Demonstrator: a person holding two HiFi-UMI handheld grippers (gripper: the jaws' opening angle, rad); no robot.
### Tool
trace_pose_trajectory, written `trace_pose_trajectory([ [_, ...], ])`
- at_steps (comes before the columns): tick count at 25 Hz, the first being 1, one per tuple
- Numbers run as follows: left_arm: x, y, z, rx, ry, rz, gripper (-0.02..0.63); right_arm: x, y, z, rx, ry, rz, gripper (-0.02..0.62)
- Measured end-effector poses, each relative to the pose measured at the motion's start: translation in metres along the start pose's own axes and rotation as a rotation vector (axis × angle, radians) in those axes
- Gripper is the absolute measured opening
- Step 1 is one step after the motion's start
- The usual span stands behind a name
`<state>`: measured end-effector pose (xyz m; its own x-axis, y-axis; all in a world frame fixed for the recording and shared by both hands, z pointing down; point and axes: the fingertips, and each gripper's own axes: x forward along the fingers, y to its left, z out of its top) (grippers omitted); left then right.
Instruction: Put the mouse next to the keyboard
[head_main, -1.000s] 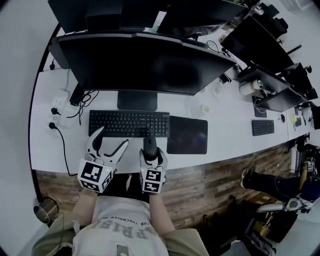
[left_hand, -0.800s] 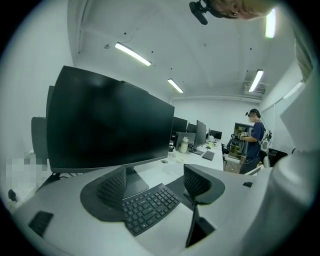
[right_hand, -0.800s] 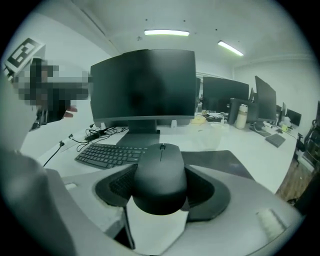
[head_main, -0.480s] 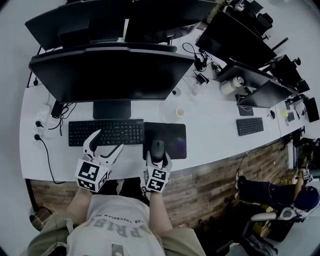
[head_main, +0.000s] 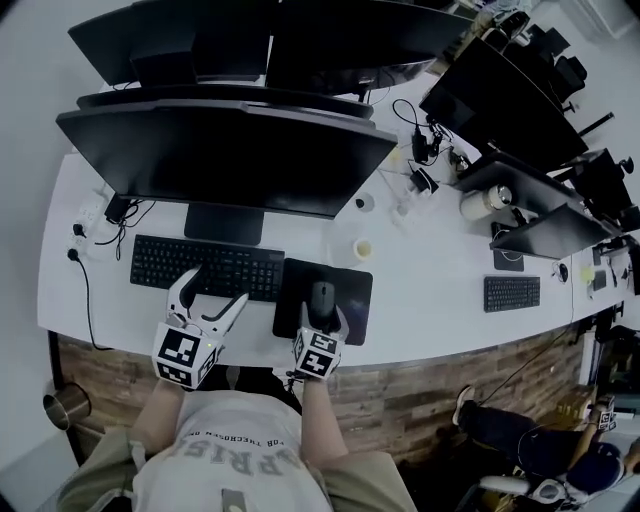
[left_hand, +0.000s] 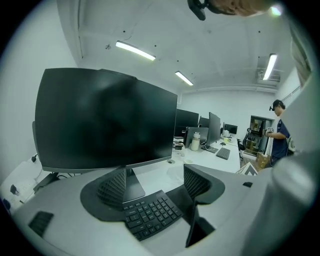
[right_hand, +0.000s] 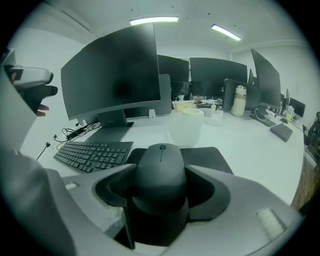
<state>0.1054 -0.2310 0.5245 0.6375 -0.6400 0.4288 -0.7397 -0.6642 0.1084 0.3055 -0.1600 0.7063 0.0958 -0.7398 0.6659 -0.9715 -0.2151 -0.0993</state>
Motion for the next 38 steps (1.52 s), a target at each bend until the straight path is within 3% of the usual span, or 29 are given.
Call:
trace_pose_trajectory([
  [11, 0.01, 0.012, -0.007, -0.034, 0.026, 0.116, 0.342, 0.05, -0.012, -0.01, -0.035, 0.105, 0.041, 0.295],
  [23, 0.012, 0.016, -0.011, -0.034, 0.045, 0.1, 0.342, 0.056, -0.01, -0.01, -0.026, 0.118, 0.039, 0.302],
  [29, 0.006, 0.013, -0.001, -0.013, 0.024, 0.052, 0.342, 0.028, -0.008, 0.023, -0.054, -0.013, 0.014, 0.302],
  [38, -0.003, -0.007, 0.024, 0.041, -0.051, -0.054, 0.342, -0.069, 0.009, 0.11, 0.03, -0.374, 0.068, 0.302],
])
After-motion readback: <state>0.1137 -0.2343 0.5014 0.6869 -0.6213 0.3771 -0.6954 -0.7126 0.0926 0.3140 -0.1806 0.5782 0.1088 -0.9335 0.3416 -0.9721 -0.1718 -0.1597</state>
